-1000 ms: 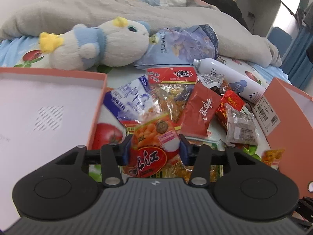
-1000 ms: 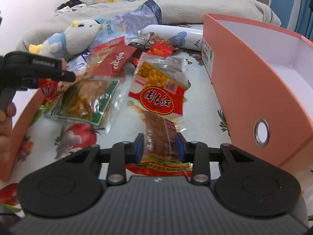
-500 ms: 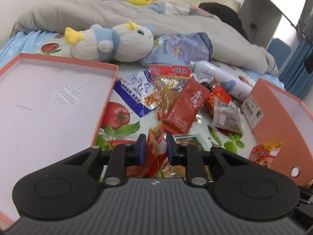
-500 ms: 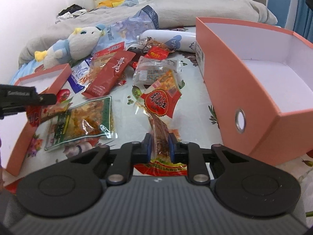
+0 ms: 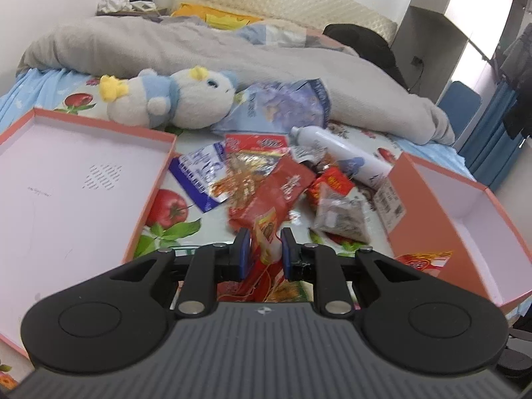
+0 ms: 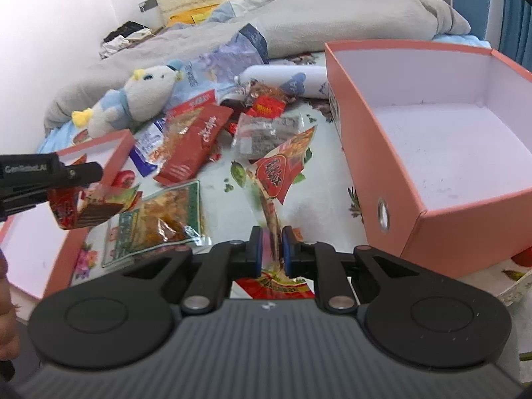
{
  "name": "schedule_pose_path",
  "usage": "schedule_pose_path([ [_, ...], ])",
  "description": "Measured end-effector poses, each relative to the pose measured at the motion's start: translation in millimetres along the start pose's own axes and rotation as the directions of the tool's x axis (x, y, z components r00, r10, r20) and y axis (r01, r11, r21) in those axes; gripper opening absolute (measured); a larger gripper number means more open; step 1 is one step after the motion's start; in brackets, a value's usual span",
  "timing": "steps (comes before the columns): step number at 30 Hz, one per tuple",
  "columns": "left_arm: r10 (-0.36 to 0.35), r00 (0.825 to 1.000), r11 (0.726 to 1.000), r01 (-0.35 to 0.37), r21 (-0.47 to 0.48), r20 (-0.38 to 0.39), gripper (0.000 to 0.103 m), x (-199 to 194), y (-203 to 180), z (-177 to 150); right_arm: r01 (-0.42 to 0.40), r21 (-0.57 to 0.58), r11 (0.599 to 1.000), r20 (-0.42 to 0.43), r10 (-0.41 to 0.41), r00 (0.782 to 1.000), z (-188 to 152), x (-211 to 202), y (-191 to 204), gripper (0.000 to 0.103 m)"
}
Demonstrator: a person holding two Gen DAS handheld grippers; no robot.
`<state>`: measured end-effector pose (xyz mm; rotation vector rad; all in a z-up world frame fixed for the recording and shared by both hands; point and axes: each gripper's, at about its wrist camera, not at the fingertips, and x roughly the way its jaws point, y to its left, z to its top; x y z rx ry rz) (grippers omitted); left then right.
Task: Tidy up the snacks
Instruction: 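Lift the red sausage packet with the right gripper toward the deep pink box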
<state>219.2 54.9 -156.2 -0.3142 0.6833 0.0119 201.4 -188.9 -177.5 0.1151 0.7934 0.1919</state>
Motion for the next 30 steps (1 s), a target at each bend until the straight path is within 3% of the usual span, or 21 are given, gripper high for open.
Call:
schedule_pose_path([
  [15,-0.099,0.994,0.995,0.098,0.010,0.047,0.023,-39.3,-52.8,42.3,-0.071,-0.025,0.997,0.109,0.074,0.991,57.0,-47.0,-3.6,0.015],
  [30,-0.184,0.977,0.980,0.175,0.090,0.108,0.023,-65.0,-132.2,108.6,-0.063,-0.073,0.995,0.274,0.081,0.958,126.7,-92.6,-28.1,0.015],
])
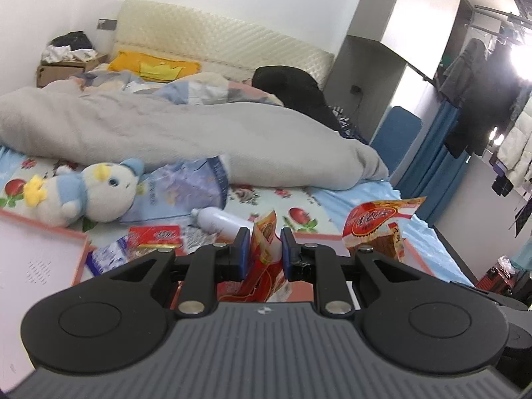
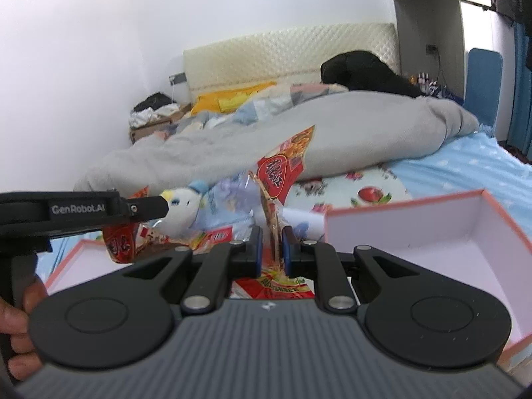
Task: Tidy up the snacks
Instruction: 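Lift the red sausage packet with the right gripper toward the deep pink box, then open the right gripper to drop the packet into the deep pink box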
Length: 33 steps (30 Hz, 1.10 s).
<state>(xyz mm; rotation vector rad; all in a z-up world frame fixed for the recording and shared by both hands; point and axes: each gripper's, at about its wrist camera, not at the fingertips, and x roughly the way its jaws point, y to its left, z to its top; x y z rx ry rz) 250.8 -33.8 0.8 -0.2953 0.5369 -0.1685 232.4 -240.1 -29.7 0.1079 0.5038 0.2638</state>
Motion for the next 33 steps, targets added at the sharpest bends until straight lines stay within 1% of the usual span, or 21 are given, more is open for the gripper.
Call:
schedule_pose_path([
  [2,-0.017,1.000,1.000,0.017,0.012,0.002,0.023,2.7,-11.2,8.5,0.009,-0.005,1.000,0.022,-0.009,1.000,6.8,-3.7,-7.6,0.015],
  [9,-0.078,0.997,0.996,0.078,0.039,-0.010,0.023,22.4,-54.2,32.3,0.087,-0.033,0.996,0.099,-0.084,0.992,34.6,-19.6,-38.9,0.015],
  [13,-0.124,0.992,0.991,0.125,0.051,-0.034,0.023,41.6,-84.6,39.3,0.124,-0.030,0.992,0.097,-0.121,0.988,43.6,-18.8,-61.2,0.015],
  [17,-0.151,0.984,0.984,0.158,0.079,-0.090,0.023,72.0,-113.7,39.0,0.150,-0.020,0.988,0.024,-0.150,0.988,43.1,-5.4,-90.6,0.015],
  [19,-0.141,0.983,0.984,0.152,0.095,-0.117,0.023,89.0,-125.4,33.9,0.161,-0.021,0.987,-0.022,-0.161,0.987,38.6,3.6,-104.9,0.015],
  [23,-0.129,0.973,0.985,0.147,0.086,-0.191,0.023,127.7,-141.6,17.8,0.191,-0.045,0.981,-0.126,-0.195,0.973,21.5,25.0,-127.4,0.015],
  [25,-0.129,0.962,0.985,0.152,0.080,-0.240,0.023,148.3,-146.2,10.0,0.205,-0.049,0.978,-0.169,-0.210,0.963,12.6,33.7,-135.4,0.015],
  [27,-0.135,0.945,0.984,0.164,0.075,-0.297,0.024,166.2,-151.2,2.5,0.212,-0.050,0.976,-0.214,-0.218,0.952,4.8,43.3,-145.0,0.016],
  [30,-0.106,0.924,0.981,0.157,0.114,-0.367,0.024,191.1,-160.1,-6.7,0.211,-0.035,0.977,-0.290,-0.212,0.933,-5.7,58.2,-158.6,0.016],
  [31,-0.098,0.919,0.981,0.153,0.117,-0.382,0.024,197.4,-159.8,-9.4,0.212,-0.027,0.977,-0.309,-0.210,0.928,-7.8,61.8,-163.3,0.016],
  [33,-0.089,0.903,0.982,0.150,0.115,-0.421,0.024,211.1,-162.1,-13.0,0.219,-0.012,0.976,-0.344,-0.210,0.915,-13.3,67.9,-172.3,0.016],
])
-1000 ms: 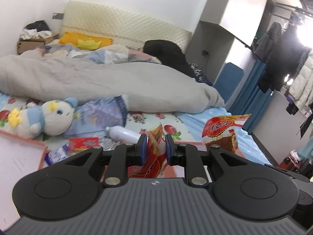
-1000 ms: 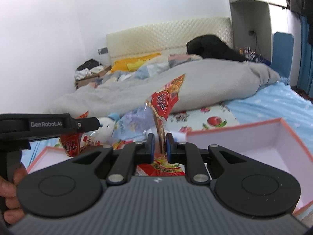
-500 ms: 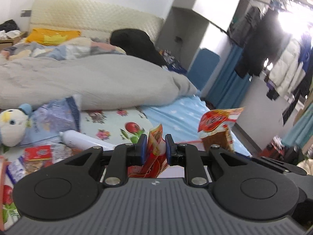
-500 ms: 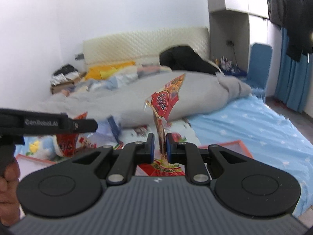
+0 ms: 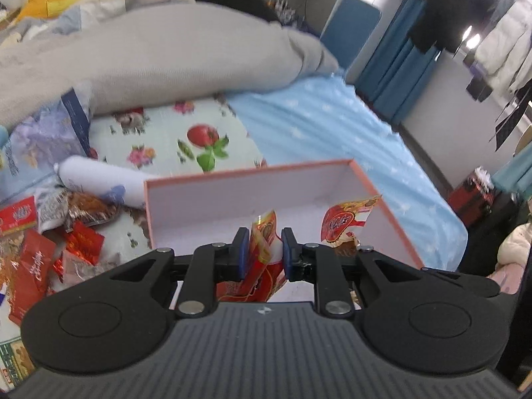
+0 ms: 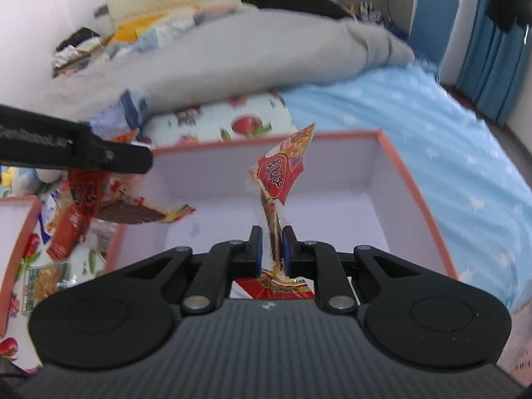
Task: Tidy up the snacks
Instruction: 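Open the right gripper to drop the packet into the deep pink box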
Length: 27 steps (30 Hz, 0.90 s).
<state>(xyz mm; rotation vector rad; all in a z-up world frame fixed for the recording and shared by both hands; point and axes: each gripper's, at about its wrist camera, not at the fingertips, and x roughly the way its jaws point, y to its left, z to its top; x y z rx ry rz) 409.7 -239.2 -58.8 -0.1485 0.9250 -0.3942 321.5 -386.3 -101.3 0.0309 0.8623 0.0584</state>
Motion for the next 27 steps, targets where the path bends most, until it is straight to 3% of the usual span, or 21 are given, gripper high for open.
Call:
schedule_pose_path([
  [5,-0.015,0.998,1.000,0.014,-0.022,-0.057,0.028,14.5,2.2,1.3,-0.008,0.037,0.999,-0.069,0.010,0.998,-12.7,17.1,-13.7,0.017],
  [7,-0.012,0.998,1.000,0.011,-0.017,-0.064,0.032,15.7,2.1,0.6,-0.016,0.043,0.999,-0.076,0.019,0.997,-16.4,19.5,-15.2,0.022],
  [9,0.005,0.998,1.000,-0.006,-0.012,-0.066,0.042,16.4,1.8,0.4,-0.030,0.067,0.997,-0.082,0.036,0.996,-18.7,21.9,-21.1,0.022],
  [11,0.012,0.998,1.000,-0.012,0.009,-0.066,0.070,15.7,-0.3,1.4,-0.060,0.102,0.993,-0.092,0.070,0.993,-17.8,23.2,-28.3,0.022],
  [12,0.017,0.998,1.000,-0.016,0.016,-0.064,0.074,14.5,-1.5,1.8,-0.076,0.115,0.990,-0.094,0.087,0.992,-17.6,22.9,-32.1,0.031],
  [13,0.024,0.998,1.000,-0.023,0.021,-0.056,0.075,11.9,-2.5,2.0,-0.083,0.124,0.989,-0.093,0.095,0.991,-17.0,21.8,-34.8,0.049],
  [15,0.020,0.999,1.000,-0.019,0.022,-0.042,0.075,8.1,-2.3,3.0,-0.070,0.119,0.990,-0.070,0.079,0.994,-17.0,16.7,-37.6,0.065],
  [27,0.007,0.997,1.000,-0.008,0.007,0.077,0.075,-37.1,3.1,0.4,-0.060,0.089,0.994,0.086,0.052,0.995,-4.1,-27.5,-28.9,0.065],
])
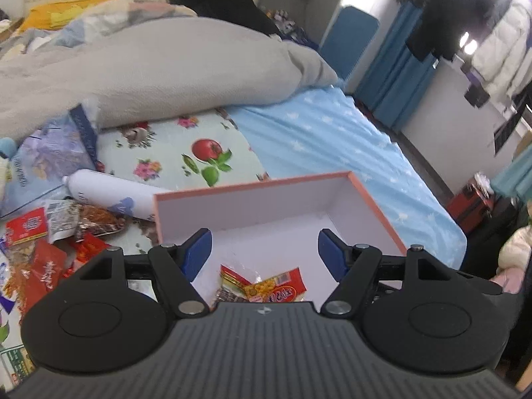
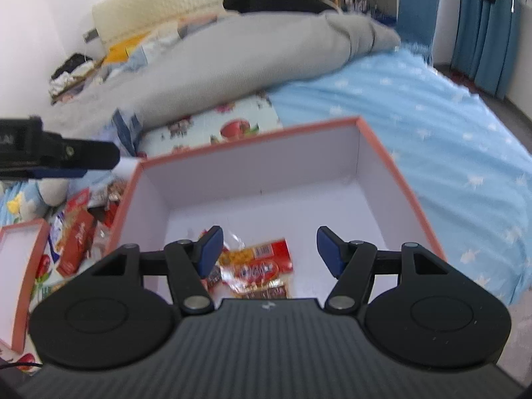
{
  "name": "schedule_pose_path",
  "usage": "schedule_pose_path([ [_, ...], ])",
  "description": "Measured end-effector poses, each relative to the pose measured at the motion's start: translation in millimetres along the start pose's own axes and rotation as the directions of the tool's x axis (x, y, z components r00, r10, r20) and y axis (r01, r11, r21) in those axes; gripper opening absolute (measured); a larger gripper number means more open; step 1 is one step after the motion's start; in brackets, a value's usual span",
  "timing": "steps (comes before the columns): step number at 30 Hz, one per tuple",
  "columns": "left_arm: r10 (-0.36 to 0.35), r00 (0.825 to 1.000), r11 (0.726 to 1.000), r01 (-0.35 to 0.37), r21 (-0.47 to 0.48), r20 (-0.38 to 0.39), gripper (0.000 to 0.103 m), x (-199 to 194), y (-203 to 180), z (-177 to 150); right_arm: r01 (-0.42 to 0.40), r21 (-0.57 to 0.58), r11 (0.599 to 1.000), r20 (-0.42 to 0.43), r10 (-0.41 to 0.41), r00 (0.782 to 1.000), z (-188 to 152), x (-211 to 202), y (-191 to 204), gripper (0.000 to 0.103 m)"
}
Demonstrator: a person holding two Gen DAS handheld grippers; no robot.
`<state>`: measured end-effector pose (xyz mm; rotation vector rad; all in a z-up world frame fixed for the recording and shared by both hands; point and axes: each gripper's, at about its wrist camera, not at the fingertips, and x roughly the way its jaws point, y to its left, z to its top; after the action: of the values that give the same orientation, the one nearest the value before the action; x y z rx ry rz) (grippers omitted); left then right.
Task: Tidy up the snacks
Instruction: 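Open the right gripper to drop the packet into the deep pink box, then withdraw the right gripper from the box back toward the snacks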
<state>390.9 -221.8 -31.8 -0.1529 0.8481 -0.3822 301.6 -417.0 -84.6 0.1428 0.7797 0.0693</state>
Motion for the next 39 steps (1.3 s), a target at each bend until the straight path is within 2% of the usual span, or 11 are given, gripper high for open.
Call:
schedule_pose_path([
  [11,0.022,0.994,0.999,-0.027,0.043,0.110,0.075,-57.5,12.3,-18.3,-0.038,-0.019,0.999,0.131,0.040,0.991,-2.8,-44.8,29.7,0.065],
  [18,0.034,0.983,0.999,-0.038,0.021,0.182,0.075,-96.0,29.5,-34.1,-0.050,-0.038,0.998,0.187,0.056,0.981,-12.3,-64.5,53.3,0.065],
  [20,0.034,0.980,0.999,-0.039,0.022,0.194,0.079,-104.9,33.8,-37.4,-0.050,-0.048,0.998,0.201,0.058,0.978,-14.9,-69.9,59.8,0.066],
  [34,0.093,0.954,0.995,-0.099,0.004,0.286,0.080,-156.5,67.2,-83.4,-0.094,-0.058,0.994,0.243,0.105,0.964,-48.5,-90.7,97.6,0.068],
  [39,0.103,0.954,0.994,-0.105,-0.007,0.282,0.080,-165.8,78.7,-109.7,-0.092,-0.058,0.994,0.254,0.103,0.962,-63.3,-94.8,112.5,0.068],
])
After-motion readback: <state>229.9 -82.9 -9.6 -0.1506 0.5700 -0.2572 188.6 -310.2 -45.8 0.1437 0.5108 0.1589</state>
